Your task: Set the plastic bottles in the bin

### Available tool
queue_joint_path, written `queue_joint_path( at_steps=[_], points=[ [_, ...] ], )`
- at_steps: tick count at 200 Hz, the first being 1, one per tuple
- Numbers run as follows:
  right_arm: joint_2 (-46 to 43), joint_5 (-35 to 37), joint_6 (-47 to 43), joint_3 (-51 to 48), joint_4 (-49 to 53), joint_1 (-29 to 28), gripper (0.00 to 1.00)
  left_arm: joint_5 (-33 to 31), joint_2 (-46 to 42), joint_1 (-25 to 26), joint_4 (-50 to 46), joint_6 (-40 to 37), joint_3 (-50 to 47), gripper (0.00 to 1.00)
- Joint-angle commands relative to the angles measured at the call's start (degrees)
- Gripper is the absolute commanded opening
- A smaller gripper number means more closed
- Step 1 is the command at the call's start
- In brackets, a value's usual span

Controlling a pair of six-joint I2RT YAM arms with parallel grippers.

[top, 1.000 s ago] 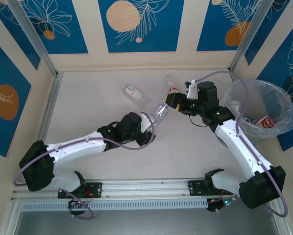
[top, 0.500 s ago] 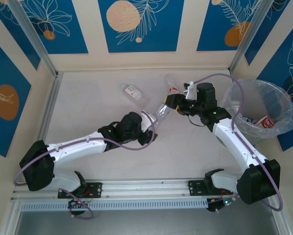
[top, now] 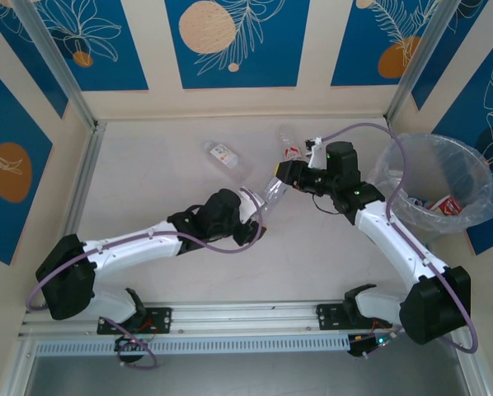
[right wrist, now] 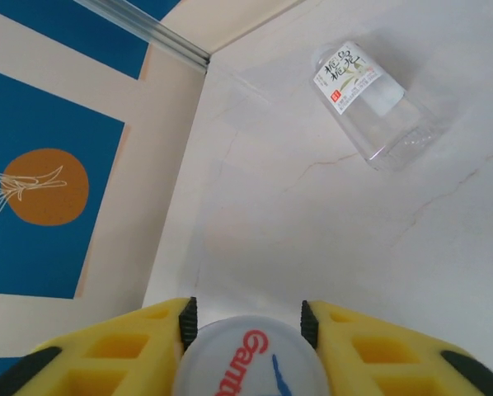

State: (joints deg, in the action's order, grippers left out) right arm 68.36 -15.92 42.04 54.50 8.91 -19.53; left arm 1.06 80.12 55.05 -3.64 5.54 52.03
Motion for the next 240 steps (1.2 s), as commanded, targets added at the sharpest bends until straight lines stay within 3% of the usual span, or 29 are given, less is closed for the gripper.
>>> queue_joint_path(
  at_steps=[1,40,56,87,105,133,165,221,240],
  points=[
    [-1.8,2.1,-1.4,-0.8,-2.4,-0.8,0.27,1.1,0.5,0.7,2.0,0.1,2.1,0.52],
    [-3.5,3.1,-1.3,-2.0,-2.2,-1.0,0.13,0.1,0.8,0.7,2.6,2.1,2.3,0.57],
    [-4.5,3.5,-1.5,-2.5,-2.1,-1.0,0.0,0.2,0.6,0.7,3.3,2.7,2.1,0.61],
    [-5.5,4.0,-1.4,-2.3,-0.1,-0.6,0.0,2.2,-0.3,0.6,4.3,2.4,1.8,0.78],
    [-5.7,4.6,-1.5,-2.4,0.5,-0.4,0.0,3.9,-0.5,0.5,4.3,2.0,1.9,0.98],
    [-6.2,5.6,-1.2,-2.6,0.9,0.4,0.0,1.1,-2.1,0.5,6.9,2.9,-0.1,0.99],
    [-6.9,7.4,-1.1,-2.5,2.5,1.2,0.0,-7.2,-5.4,0.2,10.3,5.3,-3.6,0.99],
    [-9.7,9.9,-3.6,-1.9,5.1,2.1,0.0,-33.6,-12.8,-0.1,11.4,16.1,-11.0,0.99],
    [-10.8,10.7,-5.5,-0.8,6.4,2.8,0.0,-39.2,-14.8,-0.8,10.1,21.0,-12.7,0.99]
  ],
)
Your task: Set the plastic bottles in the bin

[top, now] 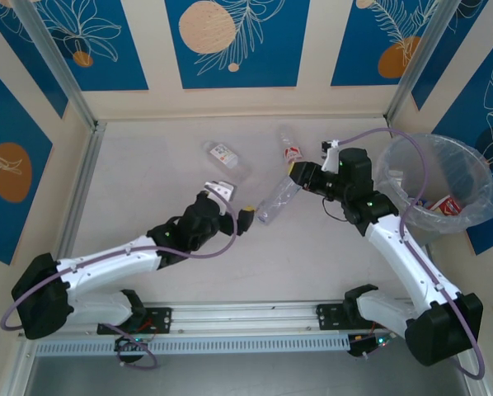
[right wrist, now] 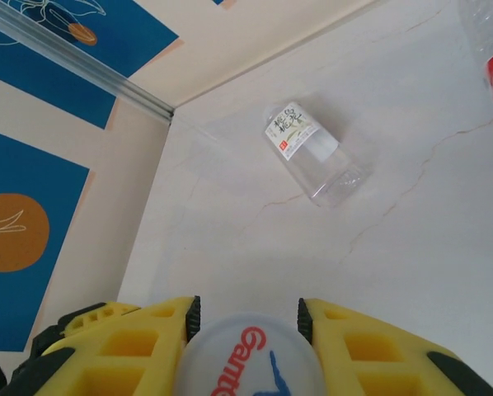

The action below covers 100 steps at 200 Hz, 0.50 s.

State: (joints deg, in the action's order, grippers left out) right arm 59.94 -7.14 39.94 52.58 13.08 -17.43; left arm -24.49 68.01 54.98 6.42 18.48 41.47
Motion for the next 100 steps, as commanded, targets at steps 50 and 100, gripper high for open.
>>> queue_joint_path(
  at_steps=[50,100],
  points=[
    [-3.2,4.3,-12.2,6.7,8.8,1.3,0.0,-16.7,-1.1,-3.0,-9.1,16.7,-0.3,0.99],
    [-1.9,6.1,-21.1,14.8,18.8,1.8,0.0,-28.9,2.1,-4.4,-27.7,34.0,5.1,0.99]
  ],
)
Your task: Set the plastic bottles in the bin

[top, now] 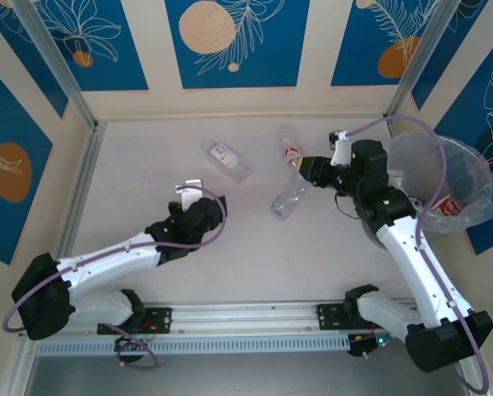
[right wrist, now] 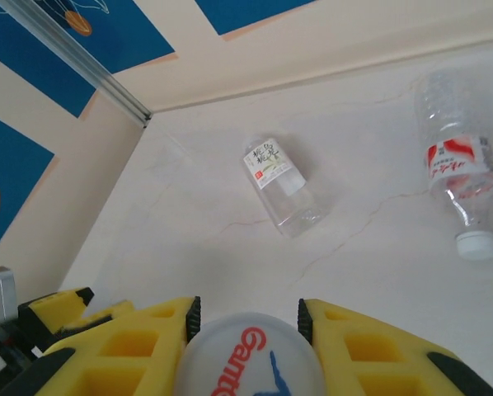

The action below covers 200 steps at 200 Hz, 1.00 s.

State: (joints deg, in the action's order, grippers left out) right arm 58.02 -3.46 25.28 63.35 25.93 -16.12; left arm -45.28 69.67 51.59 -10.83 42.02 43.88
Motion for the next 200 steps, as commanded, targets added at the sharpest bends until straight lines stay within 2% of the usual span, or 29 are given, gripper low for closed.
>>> queue_joint_path(
  at_steps=[1,38,106,136,165,200],
  points=[
    [0.0,2.4,-6.5,4.1,6.1,0.5,0.0,-8.2,0.5,-1.0,-10.6,10.7,2.6,0.99],
    [-1.0,4.2,-9.2,7.7,7.7,1.5,0.0,-9.0,0.5,-1.6,-11.8,14.1,1.7,0.99],
    [-2.5,8.2,-11.3,13.4,9.2,3.5,0.0,-5.1,0.6,-2.2,-7.0,11.0,0.2,0.99],
    [-3.5,11.7,-11.6,15.0,7.1,4.7,0.0,-2.8,1.2,-3.0,-5.0,9.8,0.1,0.99],
    [-3.8,11.8,-13.4,16.6,2.5,6.4,0.0,-1.1,2.4,-3.4,-3.8,8.5,0.8,0.99],
    [-2.9,21.9,-16.8,20.0,1.3,8.4,0.0,4.0,4.2,-3.9,0.4,4.4,1.5,0.99]
  ],
)
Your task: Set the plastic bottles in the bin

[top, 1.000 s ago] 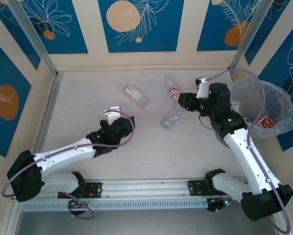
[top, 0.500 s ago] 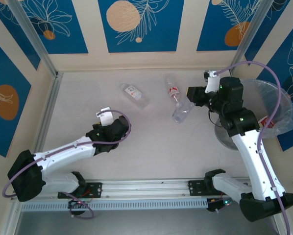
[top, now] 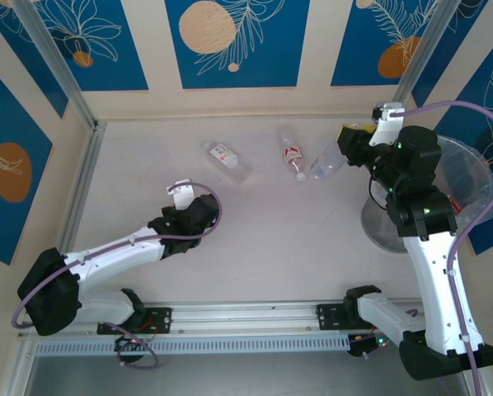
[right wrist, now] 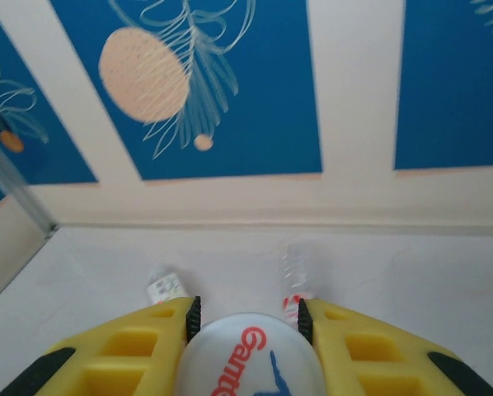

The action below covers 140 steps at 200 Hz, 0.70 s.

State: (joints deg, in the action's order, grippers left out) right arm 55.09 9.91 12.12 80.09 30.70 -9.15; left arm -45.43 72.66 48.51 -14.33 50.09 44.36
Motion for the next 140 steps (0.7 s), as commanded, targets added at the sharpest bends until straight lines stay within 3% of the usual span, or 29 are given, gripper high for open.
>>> queue_joint_path(
  at_steps=[1,46,82,140],
  points=[
    [0.0,8.8,-3.8,3.3,-3.5,1.4,0.0,4.3,1.3,-0.9,4.0,-3.7,1.1,0.99],
    [0.4,10.2,-5.7,6.7,-5.0,8.4,0.0,7.7,3.7,-1.6,5.0,-5.4,2.9,0.99],
    [0.3,17.5,-9.0,7.5,-7.2,12.7,0.0,9.5,4.4,-1.8,5.4,-5.8,3.3,0.99],
    [-1.0,26.0,-15.0,0.6,-12.5,18.8,0.0,11.4,4.8,-2.4,6.7,-6.3,3.3,0.99]
  ],
)
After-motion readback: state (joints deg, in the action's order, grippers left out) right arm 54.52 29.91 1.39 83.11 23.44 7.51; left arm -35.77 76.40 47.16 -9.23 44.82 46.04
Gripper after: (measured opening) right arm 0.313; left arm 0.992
